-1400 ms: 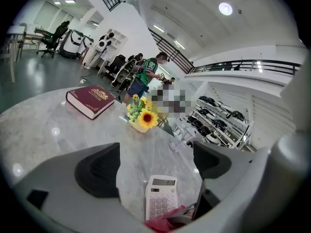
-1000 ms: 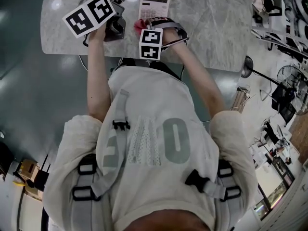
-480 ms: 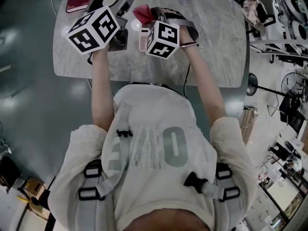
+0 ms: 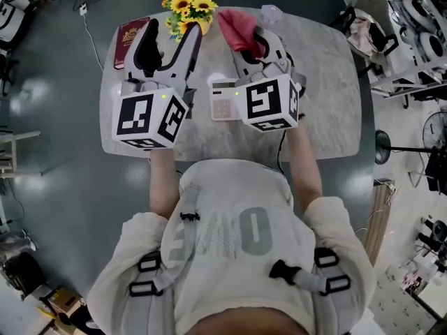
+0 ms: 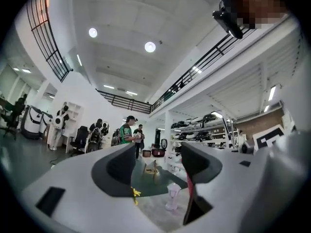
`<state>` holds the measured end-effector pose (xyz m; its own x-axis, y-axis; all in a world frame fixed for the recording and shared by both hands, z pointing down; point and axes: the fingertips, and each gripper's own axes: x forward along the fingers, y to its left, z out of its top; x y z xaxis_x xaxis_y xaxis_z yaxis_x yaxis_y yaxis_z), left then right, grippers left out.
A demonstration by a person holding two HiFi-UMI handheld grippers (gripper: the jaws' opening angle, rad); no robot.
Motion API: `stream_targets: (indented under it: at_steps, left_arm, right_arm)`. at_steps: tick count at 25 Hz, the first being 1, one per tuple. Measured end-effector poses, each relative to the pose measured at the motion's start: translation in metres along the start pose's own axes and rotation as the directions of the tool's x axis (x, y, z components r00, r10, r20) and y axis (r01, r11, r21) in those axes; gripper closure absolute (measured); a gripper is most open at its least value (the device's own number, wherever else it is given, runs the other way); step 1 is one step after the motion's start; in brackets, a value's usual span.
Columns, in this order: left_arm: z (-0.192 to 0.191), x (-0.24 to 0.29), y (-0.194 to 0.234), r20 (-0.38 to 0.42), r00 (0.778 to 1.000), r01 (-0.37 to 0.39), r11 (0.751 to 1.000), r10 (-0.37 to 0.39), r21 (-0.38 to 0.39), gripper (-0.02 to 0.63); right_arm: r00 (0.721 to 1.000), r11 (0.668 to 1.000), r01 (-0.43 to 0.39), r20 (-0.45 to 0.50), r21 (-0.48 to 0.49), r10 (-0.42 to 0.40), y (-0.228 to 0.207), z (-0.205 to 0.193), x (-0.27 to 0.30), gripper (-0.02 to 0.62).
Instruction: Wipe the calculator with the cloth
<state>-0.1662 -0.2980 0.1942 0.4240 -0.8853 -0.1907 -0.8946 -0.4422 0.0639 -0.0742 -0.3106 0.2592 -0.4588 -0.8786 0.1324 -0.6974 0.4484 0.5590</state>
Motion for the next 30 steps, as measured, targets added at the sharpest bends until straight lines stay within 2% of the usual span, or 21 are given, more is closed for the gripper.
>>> stream_targets:
  at_steps: [2, 5, 8, 11, 16, 23, 30]
  left_arm:
    - [0.008, -0.005, -0.010, 0.029, 1.000, -0.009, 1.000, 0.009, 0.027, 0.355]
    - [0.013, -0.009, -0.021, 0.045, 0.998, -0.050, 0.992, 0.045, 0.116, 0.444]
    - [0.010, -0.010, -0.028, 0.055, 0.997, -0.066, 0.985, 0.058, 0.162, 0.511]
    - [0.006, -0.013, -0.030, 0.065, 0.994, -0.096, 0.974, 0.084, 0.205, 0.551]
    - [0.002, -0.017, -0.026, 0.070, 0.990, -0.132, 0.966, 0.119, 0.224, 0.564]
    - [0.010, -0.027, -0.013, 0.151, 0.969, -0.230, 0.941, 0.197, 0.249, 0.586]
    - [0.012, -0.038, -0.005, 0.159, 0.958, -0.274, 0.932, 0.240, 0.239, 0.586]
  right_arm:
    - [0.998, 0.995, 0.045, 0.039, 0.084, -0.048, -0.013, 0.004, -0.013, 0.540]
    - [0.994, 0.982, 0.081, 0.063, 0.173, -0.093, -0.029, 0.004, -0.027, 0.540]
    - [0.989, 0.967, 0.116, 0.064, 0.226, -0.133, -0.038, -0.003, -0.038, 0.540]
    - [0.985, 0.950, 0.140, 0.059, 0.278, -0.162, -0.041, -0.012, -0.048, 0.540]
    - [0.982, 0.916, 0.159, 0.036, 0.368, -0.185, -0.040, -0.028, -0.061, 0.540]
    - [0.979, 0.872, 0.179, 0.004, 0.455, -0.203, -0.042, -0.052, -0.070, 0.540]
    - [0.981, 0.854, 0.159, 0.015, 0.495, -0.192, -0.040, -0.053, -0.070, 0.540]
